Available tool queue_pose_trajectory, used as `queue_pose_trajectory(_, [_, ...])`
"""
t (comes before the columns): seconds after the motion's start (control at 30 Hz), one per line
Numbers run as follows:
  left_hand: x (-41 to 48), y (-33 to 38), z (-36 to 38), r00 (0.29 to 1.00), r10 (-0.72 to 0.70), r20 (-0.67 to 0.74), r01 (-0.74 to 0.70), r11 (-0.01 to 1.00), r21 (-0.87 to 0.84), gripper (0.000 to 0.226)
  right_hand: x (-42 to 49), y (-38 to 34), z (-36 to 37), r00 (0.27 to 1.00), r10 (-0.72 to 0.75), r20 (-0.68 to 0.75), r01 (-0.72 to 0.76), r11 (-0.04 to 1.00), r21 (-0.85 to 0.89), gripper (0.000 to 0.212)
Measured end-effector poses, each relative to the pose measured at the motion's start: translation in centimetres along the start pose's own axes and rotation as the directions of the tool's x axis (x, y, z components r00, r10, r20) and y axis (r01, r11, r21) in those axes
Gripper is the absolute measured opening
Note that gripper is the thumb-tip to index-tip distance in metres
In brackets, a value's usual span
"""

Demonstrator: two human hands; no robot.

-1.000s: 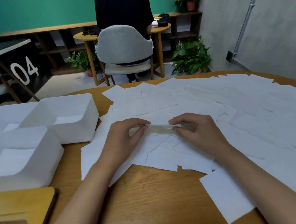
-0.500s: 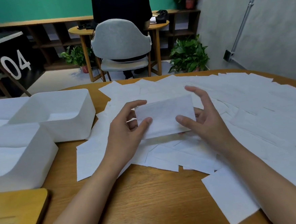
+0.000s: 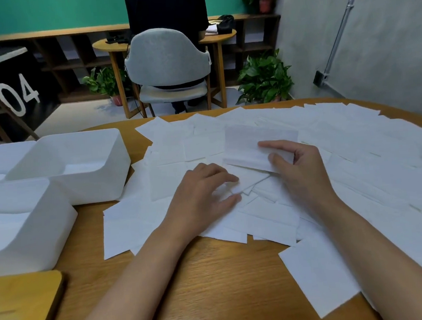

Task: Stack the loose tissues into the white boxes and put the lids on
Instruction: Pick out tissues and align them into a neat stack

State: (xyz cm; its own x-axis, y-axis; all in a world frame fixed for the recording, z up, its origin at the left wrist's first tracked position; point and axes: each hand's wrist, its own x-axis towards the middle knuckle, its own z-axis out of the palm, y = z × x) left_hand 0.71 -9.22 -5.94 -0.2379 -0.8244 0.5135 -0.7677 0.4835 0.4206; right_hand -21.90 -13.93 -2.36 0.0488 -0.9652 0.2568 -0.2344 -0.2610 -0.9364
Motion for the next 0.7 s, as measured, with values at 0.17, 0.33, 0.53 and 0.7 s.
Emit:
queue_pose_trajectory(0.17, [0.2,0.1,0.2,0.998,0.025,-0.064,-0.024,1.0,0.016,0.011,0.0,-0.1,0.3,0.998,-0.022,0.055,0.024,0.999,-0.034,0.038])
queue_pose_trajectory(0.33, [-0.1,1.6,-1.4,0.99,-0.096,-0.1,0.074,0.976,-0.203,0.011,-0.3,-0.7,0.0,0.985,-0.088,0.151,0.088,0.996,0.008,0.021])
queue_pose_trajectory(0.53, [0.1,2.5,-2.3,0.97,-0.114,-0.215,0.046,0.952,-0.302,0.01,-1.6,-1.4,0.6,0.941,-0.094,0.326,0.089,0.996,0.031,0.03])
queue_pose_trajectory(0.7, [0.1,2.5,-3.0,0.97,-0.219,-0.1,0.159,0.895,-0.418,0.033,-1.4,-1.4,1.1,0.976,-0.092,0.196,0.087,0.996,0.035,0.006])
